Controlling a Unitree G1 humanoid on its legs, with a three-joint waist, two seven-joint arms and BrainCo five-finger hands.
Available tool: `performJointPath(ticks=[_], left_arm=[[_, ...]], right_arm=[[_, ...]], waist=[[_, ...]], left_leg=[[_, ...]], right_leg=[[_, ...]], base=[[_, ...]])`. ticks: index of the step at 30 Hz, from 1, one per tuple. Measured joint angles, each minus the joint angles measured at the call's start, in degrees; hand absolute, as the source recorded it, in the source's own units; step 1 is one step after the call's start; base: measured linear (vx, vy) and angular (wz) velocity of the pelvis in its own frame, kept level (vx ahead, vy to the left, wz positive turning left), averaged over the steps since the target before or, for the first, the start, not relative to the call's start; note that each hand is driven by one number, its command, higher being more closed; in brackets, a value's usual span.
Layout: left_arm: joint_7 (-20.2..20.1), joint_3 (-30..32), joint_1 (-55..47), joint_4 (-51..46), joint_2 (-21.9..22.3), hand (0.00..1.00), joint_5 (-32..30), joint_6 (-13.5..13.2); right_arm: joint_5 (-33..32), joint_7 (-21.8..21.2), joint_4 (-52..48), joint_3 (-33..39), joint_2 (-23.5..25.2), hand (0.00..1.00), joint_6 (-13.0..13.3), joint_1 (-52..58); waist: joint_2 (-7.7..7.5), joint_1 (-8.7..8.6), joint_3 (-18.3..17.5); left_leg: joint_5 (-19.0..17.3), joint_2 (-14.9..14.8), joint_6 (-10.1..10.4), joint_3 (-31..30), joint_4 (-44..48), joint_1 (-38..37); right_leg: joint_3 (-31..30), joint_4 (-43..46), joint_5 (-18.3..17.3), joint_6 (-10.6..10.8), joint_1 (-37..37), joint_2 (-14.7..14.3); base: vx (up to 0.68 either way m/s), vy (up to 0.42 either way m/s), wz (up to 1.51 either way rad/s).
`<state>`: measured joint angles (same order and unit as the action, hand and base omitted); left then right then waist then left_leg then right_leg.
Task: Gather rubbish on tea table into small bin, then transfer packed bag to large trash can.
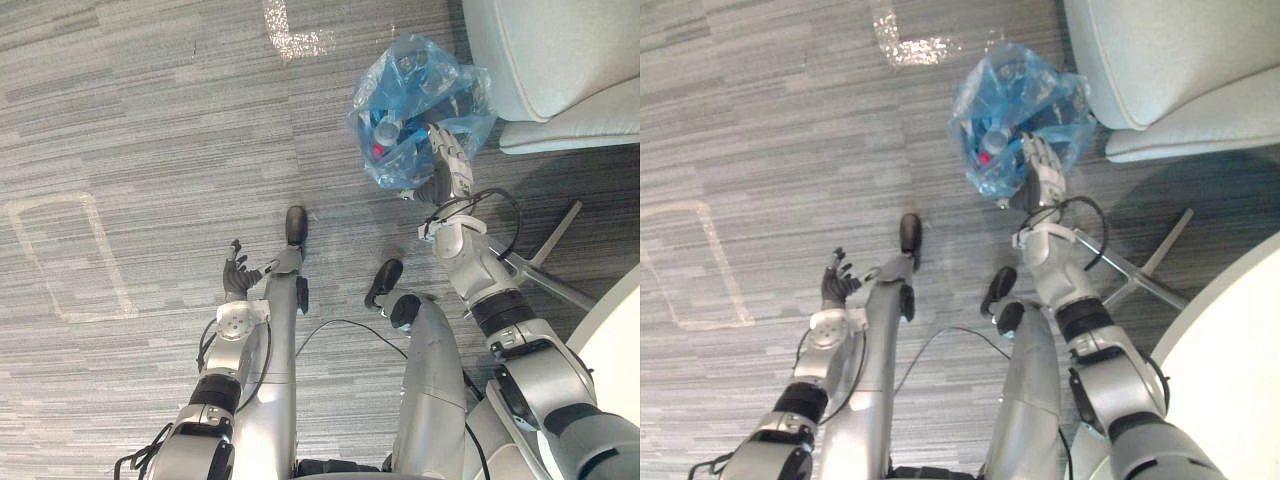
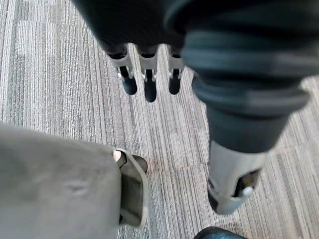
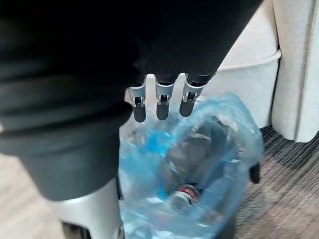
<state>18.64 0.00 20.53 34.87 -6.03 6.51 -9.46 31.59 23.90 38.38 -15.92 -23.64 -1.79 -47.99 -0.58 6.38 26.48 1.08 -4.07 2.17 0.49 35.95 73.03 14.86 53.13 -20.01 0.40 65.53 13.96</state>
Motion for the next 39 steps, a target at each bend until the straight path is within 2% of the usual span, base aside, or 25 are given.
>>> performJointPath(ticks=[4, 10, 11, 27, 32, 39], left_arm=[[0.1, -1.2, 1.3, -0.5, -0.3, 0.0, 0.5, -0.3], [0.1, -1.7, 1.4, -1.5, -0.2, 0.0, 1.6, -1.2], [0.1, -1.7, 1.4, -2.1, -0.3, 0.0, 1.6, -1.2], [0.1, -1.7, 1.6, -2.2, 0.1, 0.0, 2.6, -1.3], [0.1, -1.6, 1.6, -1.7, 0.2, 0.0, 2.6, -0.9], [0.0, -1.1, 1.5, 0.8, 0.2, 0.0, 2.3, 1.4]], right_arm=[[0.1, -0.1, 5.8, -0.1, 0.0, 0.0, -1.3, -2.9], [1.6, -0.3, 8.3, -0.4, 0.1, 0.0, -2.0, -4.8], [2.2, -0.3, 9.9, -0.7, 0.2, 1.0, -2.0, -5.0], [2.0, -0.4, 11.6, -1.1, 1.5, 1.0, -2.1, -4.7], [1.4, -0.4, 7.3, -1.0, 2.3, 1.0, -1.9, -2.4], [0.9, -0.3, 4.7, -0.1, 5.1, 1.0, -1.5, -0.2]], waist=[[0.0, 0.15, 0.0], [0.07, 0.25, 0.0], [0.07, 0.46, 0.0], [0.11, 0.69, -0.1], [0.12, 0.64, -0.1], [0.13, 0.54, -0.1]], left_leg=[[0.6, 0.8, 0.6, -1.1, 0.4, 2.1], [0.1, 1.5, 0.3, -1.4, 0.6, 3.9], [0.1, 1.6, 0.3, -1.4, 0.8, 4.4], [0.5, 1.7, 0.5, -2.0, 1.4, 4.8], [0.9, 1.6, 1.0, -2.0, 2.3, 4.1], [0.4, 1.0, 0.6, -1.5, 0.9, 0.5]], right_leg=[[0.5, 1.1, -0.3, -0.1, 1.8, 0.5], [0.5, 2.3, -1.5, -0.1, 3.5, 1.1], [0.5, 2.6, -1.7, -0.1, 4.0, 1.2], [0.6, 3.8, -1.9, -0.3, 4.4, 1.1], [0.4, 4.2, -1.9, -0.3, 3.7, 1.0], [0.5, 3.4, -1.8, -0.4, 0.2, 0.8]], base=[[-0.01, 0.012, 0.14], [-0.03, 0.011, 0.1], [-0.05, 0.015, 0.04], [-0.05, 0.018, 0.01], [-0.06, 0.019, -0.01], [-0.07, 0.006, 0.0]])
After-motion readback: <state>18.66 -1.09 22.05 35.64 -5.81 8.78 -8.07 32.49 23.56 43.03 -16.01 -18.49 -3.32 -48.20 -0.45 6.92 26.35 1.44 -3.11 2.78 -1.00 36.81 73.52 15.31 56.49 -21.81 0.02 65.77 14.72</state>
